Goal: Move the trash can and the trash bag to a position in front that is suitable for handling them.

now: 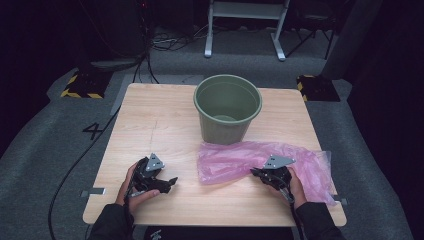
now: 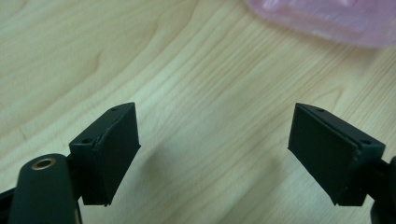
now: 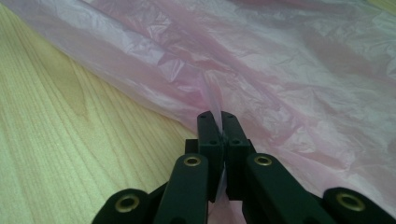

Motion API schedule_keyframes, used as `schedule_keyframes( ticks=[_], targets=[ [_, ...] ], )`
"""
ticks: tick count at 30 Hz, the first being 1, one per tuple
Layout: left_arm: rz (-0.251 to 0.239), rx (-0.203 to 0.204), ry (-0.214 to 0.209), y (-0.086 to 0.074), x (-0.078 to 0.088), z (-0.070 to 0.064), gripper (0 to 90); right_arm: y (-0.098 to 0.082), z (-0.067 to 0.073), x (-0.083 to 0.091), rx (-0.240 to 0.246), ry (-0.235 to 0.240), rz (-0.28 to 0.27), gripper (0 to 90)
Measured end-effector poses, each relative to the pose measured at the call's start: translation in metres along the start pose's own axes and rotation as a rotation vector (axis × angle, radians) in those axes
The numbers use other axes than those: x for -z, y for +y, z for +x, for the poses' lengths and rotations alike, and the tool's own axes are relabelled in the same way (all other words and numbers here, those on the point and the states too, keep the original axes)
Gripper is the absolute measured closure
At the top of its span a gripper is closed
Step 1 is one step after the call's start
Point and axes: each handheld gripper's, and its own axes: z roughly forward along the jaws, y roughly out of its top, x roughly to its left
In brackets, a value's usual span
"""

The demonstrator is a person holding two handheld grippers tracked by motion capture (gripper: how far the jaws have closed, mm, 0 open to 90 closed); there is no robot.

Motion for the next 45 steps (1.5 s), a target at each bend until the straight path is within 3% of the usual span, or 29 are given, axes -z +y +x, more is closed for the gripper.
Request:
schedule_keyframes(
  ticks=[3,5,10,15,26,36,45],
  targets=[
    [0.023,0.02,0.0,-0.005,-0.003,-0.001,15.7,-0.002,-0.002,0.002,-0.001,0.01,-0.01,89.9],
    [0.021,0.013,0.005,-0.005,-0.004,-0.002,15.1,-0.003,-0.005,0.004,-0.005,0.034,-0.025,89.9],
    [0.003,0.008,-0.005,-0.007,-0.006,-0.001,14.7,-0.004,-0.009,0.01,0.015,0.032,-0.051,90.0],
    [-0.002,-0.008,-0.011,-0.007,-0.007,0.001,14.2,-0.005,-0.009,0.019,0.037,0.014,-0.081,90.0],
    [-0.002,0.005,-0.002,-0.005,-0.008,0.0,13.8,0.0,-0.004,0.035,0.096,-0.049,-0.136,90.0],
    [-0.004,0.011,-0.002,-0.005,-0.009,0.0,13.7,0.004,-0.003,0.047,0.103,-0.057,-0.185,90.0],
    [-0.004,0.012,-0.002,-0.005,-0.009,0.0,13.7,0.01,0.003,0.06,0.14,-0.085,-0.234,90.0]
  ],
)
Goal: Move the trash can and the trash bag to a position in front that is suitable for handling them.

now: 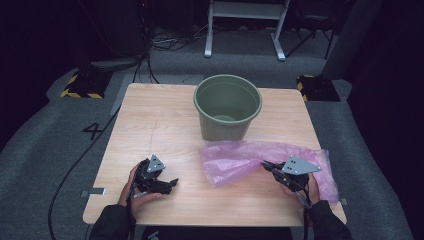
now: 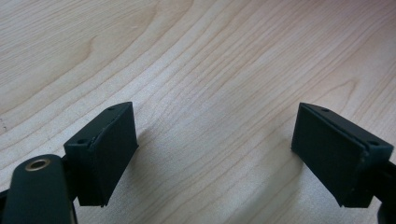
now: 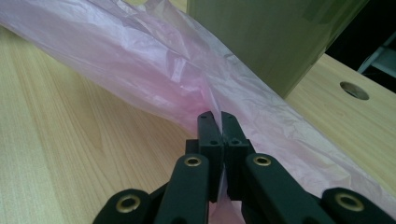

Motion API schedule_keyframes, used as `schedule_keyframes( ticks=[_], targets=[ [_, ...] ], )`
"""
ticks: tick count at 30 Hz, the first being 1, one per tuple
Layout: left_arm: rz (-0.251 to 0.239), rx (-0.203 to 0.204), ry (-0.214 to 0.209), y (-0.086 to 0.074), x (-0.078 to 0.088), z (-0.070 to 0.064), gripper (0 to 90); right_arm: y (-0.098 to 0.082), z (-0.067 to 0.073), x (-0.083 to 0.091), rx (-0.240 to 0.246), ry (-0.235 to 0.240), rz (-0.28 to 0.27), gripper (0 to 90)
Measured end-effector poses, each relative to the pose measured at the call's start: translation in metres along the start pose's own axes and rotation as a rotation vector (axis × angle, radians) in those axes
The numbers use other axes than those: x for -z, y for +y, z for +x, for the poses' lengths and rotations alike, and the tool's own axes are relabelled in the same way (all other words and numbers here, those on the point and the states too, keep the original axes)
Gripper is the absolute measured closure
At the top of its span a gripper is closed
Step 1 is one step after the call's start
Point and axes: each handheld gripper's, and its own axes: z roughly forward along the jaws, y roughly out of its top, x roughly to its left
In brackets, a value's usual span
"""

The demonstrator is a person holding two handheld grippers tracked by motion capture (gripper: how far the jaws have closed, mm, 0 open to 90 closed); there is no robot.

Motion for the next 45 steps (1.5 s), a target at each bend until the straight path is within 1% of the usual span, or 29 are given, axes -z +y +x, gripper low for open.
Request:
schedule_keyframes(
  ticks=[4,6,11,12,14,17,18,22,25,26,33,35,36,41,42,45],
  targets=[
    [0.0,0.0,0.0,0.0,0.0,0.0,13.7,0.002,0.002,0.002,0.013,-0.004,-0.007,90.0],
    [0.0,0.0,0.0,0.0,0.0,0.0,13.7,0.003,0.002,0.005,0.025,-0.013,-0.021,90.0],
    [0.002,-0.002,0.003,0.0,0.0,0.0,13.7,0.005,0.004,0.012,0.027,-0.032,-0.041,90.0],
    [0.002,-0.008,0.004,0.001,-0.001,0.0,13.7,0.007,0.004,0.017,0.028,-0.041,-0.058,90.0],
    [0.0,-0.008,0.005,0.001,-0.001,0.0,13.7,0.008,0.004,0.018,0.033,-0.044,-0.064,90.0],
    [0.001,0.0,0.007,0.002,-0.002,0.0,13.7,0.009,0.003,0.021,0.036,-0.05,-0.081,90.0],
    [0.001,0.001,0.007,0.002,-0.002,0.0,13.7,0.01,0.003,0.022,0.036,-0.044,-0.096,90.0],
    [0.001,0.001,0.007,0.002,-0.002,0.0,13.7,0.013,0.005,0.026,0.046,-0.046,-0.115,90.0],
    [0.001,0.001,0.007,0.002,-0.002,0.0,13.7,0.016,0.006,0.028,0.054,-0.047,-0.122,90.0],
    [0.0,0.001,0.007,0.002,-0.002,0.0,13.8,0.018,0.007,0.03,0.066,-0.049,-0.13,90.0],
    [-0.002,0.006,0.005,0.002,-0.002,0.0,14.5,0.023,0.009,0.031,0.083,-0.049,-0.145,90.0],
    [-0.003,0.011,0.005,0.002,-0.001,0.001,15.1,0.025,0.007,0.031,0.089,-0.056,-0.151,90.0],
    [-0.002,0.007,0.006,0.002,-0.002,0.0,15.1,0.027,0.005,0.032,0.082,-0.054,-0.161,90.0],
    [-0.002,0.008,0.006,0.002,-0.002,0.0,15.1,0.031,0.004,0.035,0.098,-0.06,-0.179,90.0],
    [-0.002,0.008,0.006,0.002,-0.002,0.0,15.0,0.033,0.003,0.036,0.102,-0.064,-0.192,90.0],
    [-0.002,0.008,0.006,0.002,-0.002,0.0,15.1,0.034,0.003,0.036,0.104,-0.063,-0.197,90.0]
  ],
)
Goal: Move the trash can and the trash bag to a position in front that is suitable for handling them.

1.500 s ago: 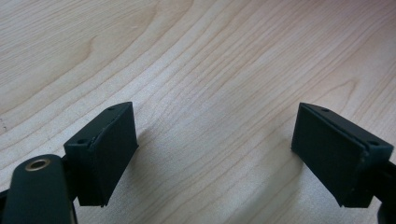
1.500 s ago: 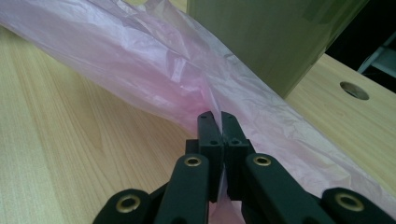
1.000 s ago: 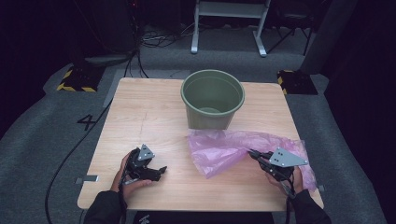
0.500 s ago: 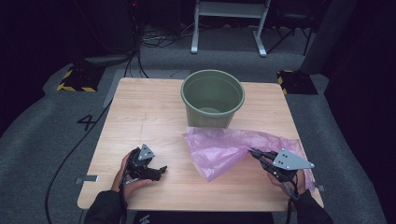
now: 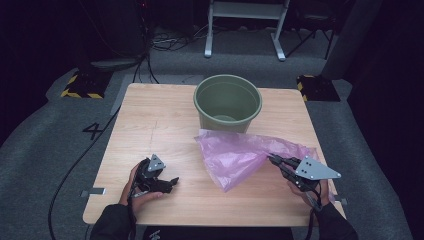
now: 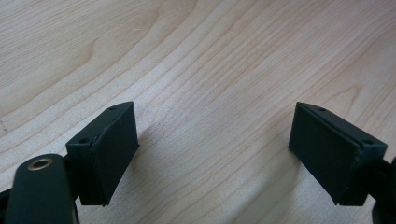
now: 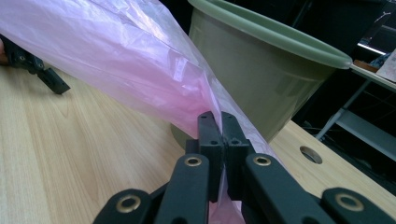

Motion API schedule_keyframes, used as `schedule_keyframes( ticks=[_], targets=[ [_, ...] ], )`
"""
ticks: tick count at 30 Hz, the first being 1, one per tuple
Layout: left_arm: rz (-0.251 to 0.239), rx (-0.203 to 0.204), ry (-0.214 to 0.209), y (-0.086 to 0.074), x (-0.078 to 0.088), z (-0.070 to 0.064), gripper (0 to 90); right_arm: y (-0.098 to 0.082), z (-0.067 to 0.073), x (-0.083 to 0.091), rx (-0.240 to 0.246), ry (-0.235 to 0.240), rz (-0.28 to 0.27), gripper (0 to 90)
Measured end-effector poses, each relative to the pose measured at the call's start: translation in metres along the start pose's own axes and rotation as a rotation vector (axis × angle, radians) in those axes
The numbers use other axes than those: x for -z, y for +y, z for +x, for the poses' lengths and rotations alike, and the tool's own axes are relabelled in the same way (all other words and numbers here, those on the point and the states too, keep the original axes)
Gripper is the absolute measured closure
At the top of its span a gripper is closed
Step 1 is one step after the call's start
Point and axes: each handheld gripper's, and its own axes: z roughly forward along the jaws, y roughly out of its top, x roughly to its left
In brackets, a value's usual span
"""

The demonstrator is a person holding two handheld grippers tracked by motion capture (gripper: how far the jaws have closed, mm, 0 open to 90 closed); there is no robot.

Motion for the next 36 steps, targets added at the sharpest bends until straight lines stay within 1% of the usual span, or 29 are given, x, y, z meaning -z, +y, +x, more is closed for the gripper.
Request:
schedule_keyframes(
  ticks=[5,9,12,17,23,25,30,36],
  targets=[
    [0.0,0.0,0.0,0.0,0.0,0.0,15.1,0.007,0.002,0.001,0.022,-0.004,-0.022,90.0],
    [0.0,0.0,0.0,0.0,0.0,0.0,15.1,0.01,0.001,0.003,0.016,-0.005,-0.034,90.0],
    [0.003,-0.003,-0.001,0.0,0.0,0.0,15.1,0.014,0.002,0.006,0.027,-0.01,-0.049,90.0],
    [0.003,-0.003,-0.001,0.0,0.0,0.0,15.0,0.017,0.001,0.008,0.032,-0.017,-0.056,90.0],
    [0.004,-0.002,-0.001,0.0,0.0,0.0,15.1,0.02,-0.002,0.009,0.026,-0.029,-0.07,90.0],
    [0.004,-0.002,-0.001,0.0,0.0,0.0,15.0,0.023,-0.001,0.011,0.038,-0.037,-0.077,90.0],
    [0.001,0.001,-0.001,0.0,0.0,0.0,15.0,0.027,-0.002,0.014,0.047,-0.047,-0.091,90.0],
    [0.002,-0.002,-0.001,0.0,0.0,0.0,15.0,0.03,-0.003,0.018,0.045,-0.065,-0.105,90.0]
  ],
)
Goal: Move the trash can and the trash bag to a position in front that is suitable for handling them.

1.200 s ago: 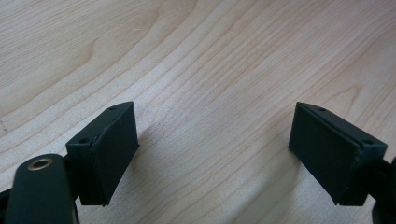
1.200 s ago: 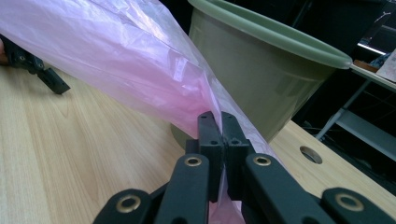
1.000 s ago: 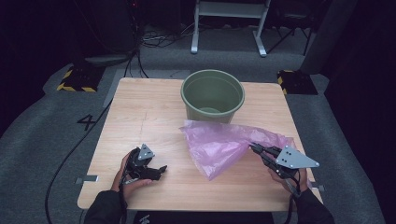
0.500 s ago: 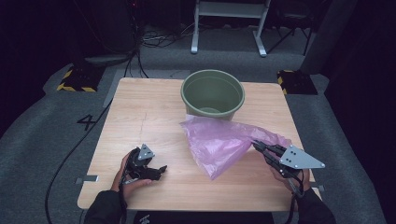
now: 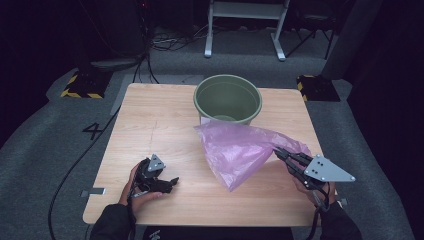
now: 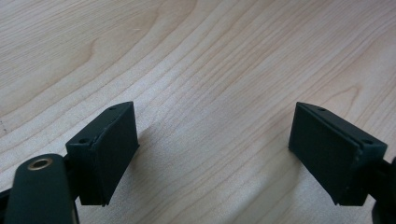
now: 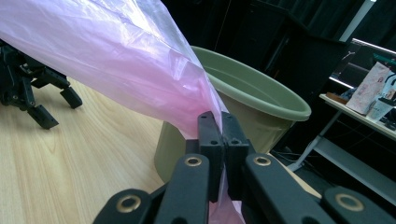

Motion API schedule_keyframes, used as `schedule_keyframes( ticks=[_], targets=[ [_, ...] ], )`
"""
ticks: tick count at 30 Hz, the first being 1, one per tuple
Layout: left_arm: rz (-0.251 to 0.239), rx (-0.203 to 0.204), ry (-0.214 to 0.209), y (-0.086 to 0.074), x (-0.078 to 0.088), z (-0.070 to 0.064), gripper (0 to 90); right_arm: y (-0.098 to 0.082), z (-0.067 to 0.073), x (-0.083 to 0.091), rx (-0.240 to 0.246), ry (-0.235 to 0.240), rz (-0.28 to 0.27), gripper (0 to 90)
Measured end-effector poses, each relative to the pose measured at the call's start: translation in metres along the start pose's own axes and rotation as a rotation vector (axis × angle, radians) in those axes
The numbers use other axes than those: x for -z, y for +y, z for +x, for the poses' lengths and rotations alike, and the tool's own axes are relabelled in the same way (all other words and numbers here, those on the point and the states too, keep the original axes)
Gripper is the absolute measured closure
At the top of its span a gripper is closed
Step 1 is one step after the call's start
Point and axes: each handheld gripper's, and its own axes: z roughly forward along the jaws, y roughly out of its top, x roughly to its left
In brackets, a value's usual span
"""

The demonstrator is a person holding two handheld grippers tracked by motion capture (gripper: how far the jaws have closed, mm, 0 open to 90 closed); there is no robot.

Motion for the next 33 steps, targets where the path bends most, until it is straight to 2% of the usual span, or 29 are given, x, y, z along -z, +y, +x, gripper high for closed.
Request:
schedule_keyframes(
  ticks=[8,11,20,27,33],
  targets=[
    [0.0,0.0,0.0,0.0,0.0,0.0,15.1,0.008,-0.007,0.005,0.006,-0.041,-0.02,90.0],
    [0.0,0.0,0.0,0.0,0.0,0.0,15.1,0.009,-0.013,0.005,-0.004,-0.078,-0.02,90.0],
    [0.0,-0.001,0.0,0.0,0.0,0.0,15.1,0.014,-0.026,0.003,-0.015,-0.145,-0.025,90.0],
    [-0.001,0.001,-0.002,0.0,0.0,0.0,15.1,0.016,-0.033,-0.008,-0.018,-0.202,0.001,90.0],
    [0.001,0.0,-0.001,0.0,0.0,0.0,15.0,0.016,-0.037,-0.024,-0.012,-0.222,0.035,90.0]
  ],
)
